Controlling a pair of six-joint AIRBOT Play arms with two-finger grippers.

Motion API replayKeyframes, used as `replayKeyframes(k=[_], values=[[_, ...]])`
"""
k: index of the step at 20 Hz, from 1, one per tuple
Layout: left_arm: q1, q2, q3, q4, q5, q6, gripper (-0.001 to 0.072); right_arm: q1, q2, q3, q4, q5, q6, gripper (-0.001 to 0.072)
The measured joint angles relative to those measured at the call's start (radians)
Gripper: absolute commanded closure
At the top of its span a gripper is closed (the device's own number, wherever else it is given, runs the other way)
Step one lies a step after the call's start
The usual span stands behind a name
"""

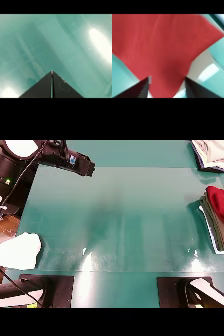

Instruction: Fold the shirts.

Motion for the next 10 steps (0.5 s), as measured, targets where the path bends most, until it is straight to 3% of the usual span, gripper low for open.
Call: replayKeyframes(k=[5,10], values=[[0.0,0.0,0.0,0.0,0.0,0.002,0.0679,-0.036,0.008,-0.026,-0.069,0.024,0.045,0.019],[0.0,0.0,0.0,-0.001,-0.004,0.002,0.0679,0.138,0.01,-0.031,0.153,0.035,0.065,0.0214]])
